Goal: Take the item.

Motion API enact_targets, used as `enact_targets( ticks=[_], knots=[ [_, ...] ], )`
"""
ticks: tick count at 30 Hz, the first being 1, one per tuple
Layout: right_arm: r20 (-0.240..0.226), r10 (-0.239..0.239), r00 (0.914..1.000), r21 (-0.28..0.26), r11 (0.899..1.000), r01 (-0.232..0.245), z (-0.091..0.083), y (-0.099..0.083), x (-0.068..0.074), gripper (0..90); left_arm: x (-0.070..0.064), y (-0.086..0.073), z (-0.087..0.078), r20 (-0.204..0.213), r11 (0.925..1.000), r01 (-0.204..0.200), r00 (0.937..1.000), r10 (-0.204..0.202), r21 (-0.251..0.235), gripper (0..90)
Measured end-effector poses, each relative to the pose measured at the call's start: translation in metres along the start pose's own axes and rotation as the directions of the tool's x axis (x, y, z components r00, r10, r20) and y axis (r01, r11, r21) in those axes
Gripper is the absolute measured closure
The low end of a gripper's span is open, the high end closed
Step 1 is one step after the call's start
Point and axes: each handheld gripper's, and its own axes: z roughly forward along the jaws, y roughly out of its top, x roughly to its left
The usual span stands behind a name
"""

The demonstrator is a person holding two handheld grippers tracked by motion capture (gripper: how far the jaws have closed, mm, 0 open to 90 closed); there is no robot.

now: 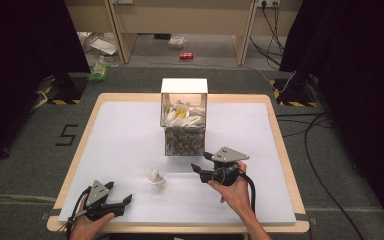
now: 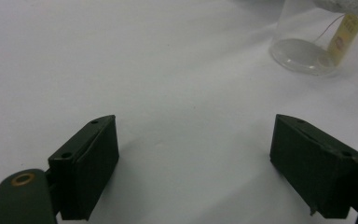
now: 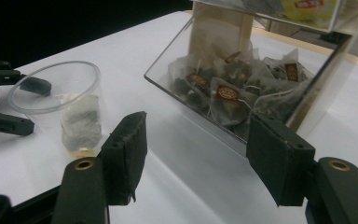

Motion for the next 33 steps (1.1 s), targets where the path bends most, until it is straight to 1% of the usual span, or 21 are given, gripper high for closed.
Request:
enact_targets(
  ticks=[6,23,28,33],
  knots=[
    [0.016,0.009,0.9998,0.002,1.000,-0.010,-0.005,-0.006,-0.005,39.2,0.000,0.000,0.000,0.000,1.0000,0.000,1.0000,0.000,0.000,14.6],
    [0.034,0.031,0.9989,0.011,0.999,-0.031,-0.013,-0.015,-0.011,39.0,0.000,0.000,0.000,0.000,1.0000,0.000,1.0000,0.000,-0.001,14.6],
    [0.045,0.044,0.9980,0.010,0.999,-0.044,-0.016,-0.018,-0.015,38.3,0.000,0.000,0.000,0.000,1.0000,0.000,1.0000,0.000,-0.001,14.6],
    [0.053,0.056,0.9970,0.022,0.998,-0.058,-0.019,-0.023,-0.018,35.1,0.000,0.000,0.000,0.000,1.0000,0.000,1.0000,0.000,-0.001,14.6]
  ],
)
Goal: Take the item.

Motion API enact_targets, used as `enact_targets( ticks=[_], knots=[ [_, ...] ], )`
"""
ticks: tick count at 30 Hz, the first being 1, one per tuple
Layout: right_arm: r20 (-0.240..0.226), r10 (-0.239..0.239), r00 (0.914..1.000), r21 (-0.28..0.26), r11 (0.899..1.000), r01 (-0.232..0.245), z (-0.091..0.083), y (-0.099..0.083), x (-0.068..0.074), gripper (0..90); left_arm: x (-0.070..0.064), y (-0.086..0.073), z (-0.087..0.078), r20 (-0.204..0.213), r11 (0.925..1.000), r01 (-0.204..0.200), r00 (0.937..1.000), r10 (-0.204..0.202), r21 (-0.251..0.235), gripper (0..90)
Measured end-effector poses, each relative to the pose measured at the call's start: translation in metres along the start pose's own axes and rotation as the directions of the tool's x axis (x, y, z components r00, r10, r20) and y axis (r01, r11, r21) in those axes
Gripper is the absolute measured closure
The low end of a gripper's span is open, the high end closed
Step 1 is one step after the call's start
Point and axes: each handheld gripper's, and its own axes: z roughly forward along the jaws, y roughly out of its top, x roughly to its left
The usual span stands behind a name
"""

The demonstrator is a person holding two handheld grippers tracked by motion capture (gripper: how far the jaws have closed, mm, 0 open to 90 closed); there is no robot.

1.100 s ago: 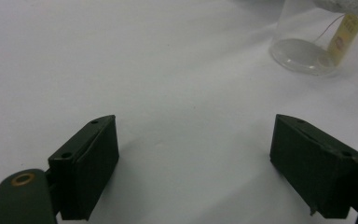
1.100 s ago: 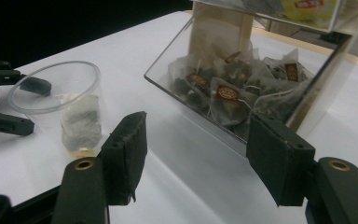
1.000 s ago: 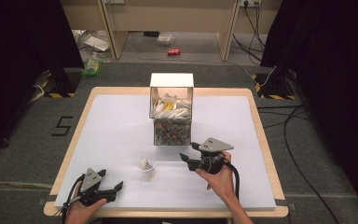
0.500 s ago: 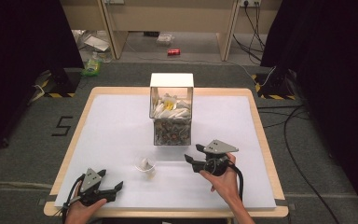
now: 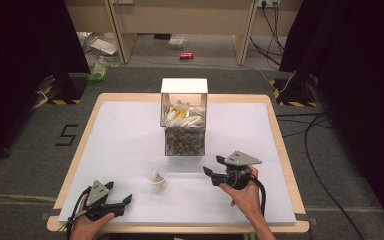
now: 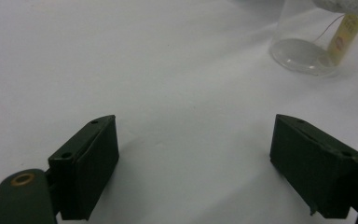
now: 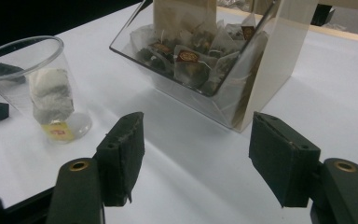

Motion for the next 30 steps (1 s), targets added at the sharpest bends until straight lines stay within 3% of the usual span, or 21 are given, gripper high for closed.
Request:
enact_targets(
  ticks=[13,30],
  knots=[
    [0.054,0.050,0.9972,0.023,0.998,-0.052,-0.008,-0.013,-0.011,25.4,0.000,0.000,0.000,0.000,1.0000,0.000,1.0000,0.000,0.000,14.6],
    [0.091,0.078,0.9927,0.042,0.996,-0.082,-0.020,-0.029,-0.021,26.4,0.000,0.000,0.000,0.000,1.0000,-0.001,1.0000,0.001,0.001,14.6]
  ],
)
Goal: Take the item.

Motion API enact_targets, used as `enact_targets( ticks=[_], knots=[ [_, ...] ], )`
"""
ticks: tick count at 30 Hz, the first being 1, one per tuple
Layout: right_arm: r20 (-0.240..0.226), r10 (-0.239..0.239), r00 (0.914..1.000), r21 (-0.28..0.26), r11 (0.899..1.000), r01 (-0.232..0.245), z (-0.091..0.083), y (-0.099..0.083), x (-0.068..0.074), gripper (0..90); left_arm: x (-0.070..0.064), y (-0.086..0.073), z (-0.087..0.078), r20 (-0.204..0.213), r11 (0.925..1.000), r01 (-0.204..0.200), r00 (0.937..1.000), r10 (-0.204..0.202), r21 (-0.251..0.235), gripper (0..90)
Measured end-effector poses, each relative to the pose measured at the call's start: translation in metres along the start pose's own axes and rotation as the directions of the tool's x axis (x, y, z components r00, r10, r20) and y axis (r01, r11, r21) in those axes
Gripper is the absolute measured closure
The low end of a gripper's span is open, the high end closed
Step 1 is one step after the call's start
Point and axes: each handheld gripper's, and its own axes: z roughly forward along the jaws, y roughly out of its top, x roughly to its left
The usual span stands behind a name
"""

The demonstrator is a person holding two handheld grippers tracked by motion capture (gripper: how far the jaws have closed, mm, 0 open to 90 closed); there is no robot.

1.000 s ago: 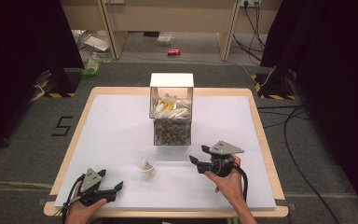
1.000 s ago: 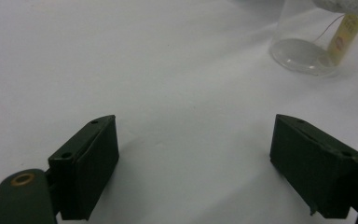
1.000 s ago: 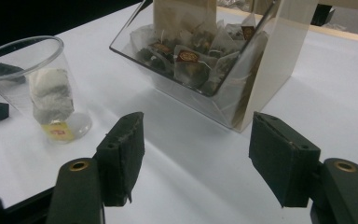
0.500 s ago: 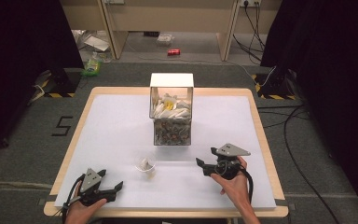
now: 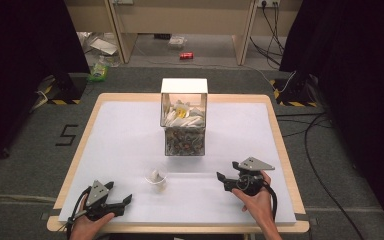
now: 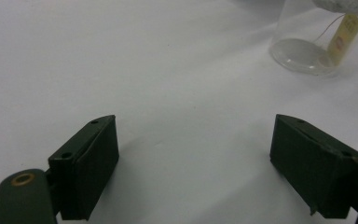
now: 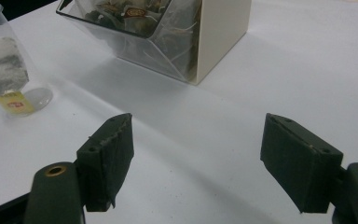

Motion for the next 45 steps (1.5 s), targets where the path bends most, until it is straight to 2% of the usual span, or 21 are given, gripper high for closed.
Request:
enact_targets(
  ticks=[15,17,37,45],
  knots=[
    [0.011,0.021,0.9997,0.016,1.000,-0.021,-0.010,-0.013,-0.007,26.3,0.000,0.000,0.000,0.000,1.0000,0.000,1.0000,0.000,0.000,14.6],
    [0.011,0.042,0.9990,0.022,0.999,-0.042,-0.012,-0.017,-0.008,26.0,0.000,0.000,0.000,0.000,1.0000,0.001,1.0000,-0.001,0.000,14.6],
    [0.046,0.019,0.9988,0.072,0.997,-0.022,-0.021,-0.033,-0.012,24.1,0.000,0.000,0.000,0.000,1.0000,0.000,1.0000,0.000,0.000,14.6],
    [0.064,0.005,0.9979,0.122,0.992,-0.012,-0.022,-0.038,-0.011,22.3,0.000,0.000,0.000,-0.001,1.0000,0.000,1.0000,0.000,-0.001,14.6]
  ],
)
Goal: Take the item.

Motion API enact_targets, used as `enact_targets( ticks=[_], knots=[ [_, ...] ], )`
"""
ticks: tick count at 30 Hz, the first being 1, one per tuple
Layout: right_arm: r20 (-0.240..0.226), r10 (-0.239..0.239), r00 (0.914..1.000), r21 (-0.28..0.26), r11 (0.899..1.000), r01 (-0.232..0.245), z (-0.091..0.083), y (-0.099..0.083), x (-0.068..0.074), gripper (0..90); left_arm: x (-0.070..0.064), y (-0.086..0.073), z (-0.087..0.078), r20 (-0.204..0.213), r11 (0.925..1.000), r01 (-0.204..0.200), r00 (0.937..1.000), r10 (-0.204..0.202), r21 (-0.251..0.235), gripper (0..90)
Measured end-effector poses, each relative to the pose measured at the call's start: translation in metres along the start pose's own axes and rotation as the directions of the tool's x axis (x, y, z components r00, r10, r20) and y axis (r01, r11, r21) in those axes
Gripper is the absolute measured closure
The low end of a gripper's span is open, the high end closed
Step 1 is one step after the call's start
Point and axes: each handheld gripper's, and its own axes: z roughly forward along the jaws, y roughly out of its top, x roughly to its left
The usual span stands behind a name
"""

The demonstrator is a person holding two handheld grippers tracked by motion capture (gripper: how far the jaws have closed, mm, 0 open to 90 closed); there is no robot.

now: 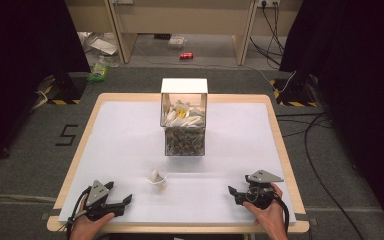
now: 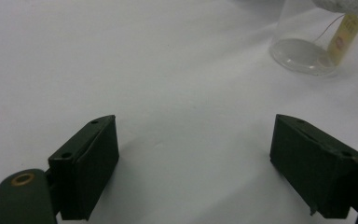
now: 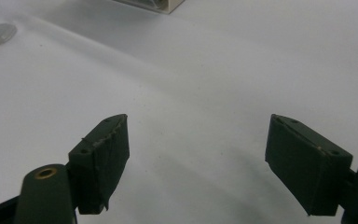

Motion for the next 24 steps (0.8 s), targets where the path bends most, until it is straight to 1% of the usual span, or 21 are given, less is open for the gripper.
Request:
enact_targets(
  ticks=[4,11,13,19,24],
  knots=[
    [0.004,0.002,1.0000,0.016,1.000,-0.003,-0.0001,-0.0024,-0.0007,21.8,0.0001,0.0000,0.0000,0.001,1.0000,0.000,1.0000,0.000,0.001,14.6],
    [0.013,-0.009,0.9999,0.030,1.000,0.008,-0.0011,-0.0048,0.0007,21.8,0.0000,0.0000,0.0000,0.000,1.0000,0.001,1.0000,-0.001,0.001,14.6],
    [0.018,-0.018,0.9997,0.034,0.999,0.018,-0.0009,-0.0055,0.0010,21.8,0.0000,0.0000,0.0000,0.001,1.0000,0.001,1.0000,-0.001,0.000,14.6],
    [0.030,-0.041,0.9987,0.076,0.996,0.038,0.0006,-0.0088,0.0019,21.3,0.0000,0.0000,0.0000,0.001,1.0000,0.000,1.0000,0.000,0.001,14.6],
    [0.044,-0.071,0.9965,0.078,0.995,0.068,0.0010,-0.0103,0.0041,20.8,0.0000,0.0000,0.0000,0.000,1.0000,0.000,1.0000,0.000,0.000,14.6]
  ],
)
